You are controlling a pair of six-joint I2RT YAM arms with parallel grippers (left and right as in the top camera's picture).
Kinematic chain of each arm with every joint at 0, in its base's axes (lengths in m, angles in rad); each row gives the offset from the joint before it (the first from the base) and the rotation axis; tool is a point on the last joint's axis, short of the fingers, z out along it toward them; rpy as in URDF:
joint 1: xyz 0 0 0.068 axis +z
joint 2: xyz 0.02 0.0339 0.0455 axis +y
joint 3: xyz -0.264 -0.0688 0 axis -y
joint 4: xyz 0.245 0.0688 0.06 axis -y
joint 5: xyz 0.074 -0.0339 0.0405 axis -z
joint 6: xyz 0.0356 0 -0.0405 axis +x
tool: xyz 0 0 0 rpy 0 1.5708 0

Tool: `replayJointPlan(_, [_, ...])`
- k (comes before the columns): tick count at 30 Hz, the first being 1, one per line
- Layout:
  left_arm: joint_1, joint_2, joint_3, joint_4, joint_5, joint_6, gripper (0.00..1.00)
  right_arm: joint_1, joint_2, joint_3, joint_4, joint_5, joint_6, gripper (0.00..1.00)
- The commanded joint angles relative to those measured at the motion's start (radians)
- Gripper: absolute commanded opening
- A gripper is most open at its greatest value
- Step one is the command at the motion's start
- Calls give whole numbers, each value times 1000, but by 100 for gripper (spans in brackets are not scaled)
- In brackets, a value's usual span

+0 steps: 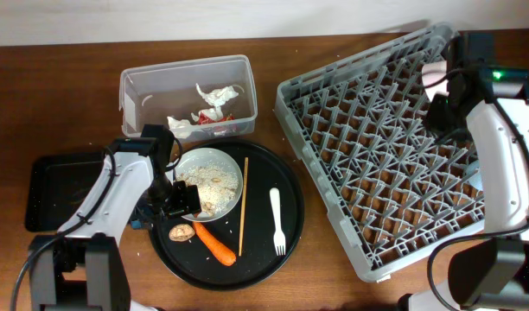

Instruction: Sort waste into correct bins and load items into the dishwasher rack

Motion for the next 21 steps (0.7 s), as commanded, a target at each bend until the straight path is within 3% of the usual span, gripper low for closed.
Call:
replayJointPlan(1, [2,0,-3,-3,6,5,99,3,8,-56,-66,-148,-93,5])
replayJointPlan(4, [2,0,-3,-3,6,5,99,3,7,-177,-79,-275,-205,5])
replayJointPlan(8, [2,0,-3,-3,6,5,99,33,7,-389,-58,-309,-205,7])
replayJointPlan(11, [2,0,-3,-3,6,5,99,153,7,-505,9,-544,-328,9])
replayJointPlan(14, [2,0,-3,-7,6,5,99,306,7,-511,101,-723,-354,14])
replayJointPlan(18, [2,0,-3,-18,6,5,99,364,6,-503,185,-682,-263,16])
replayJointPlan(21, [2,0,-3,-18,6,5,99,340,-4,-480,143,-610,-263,18])
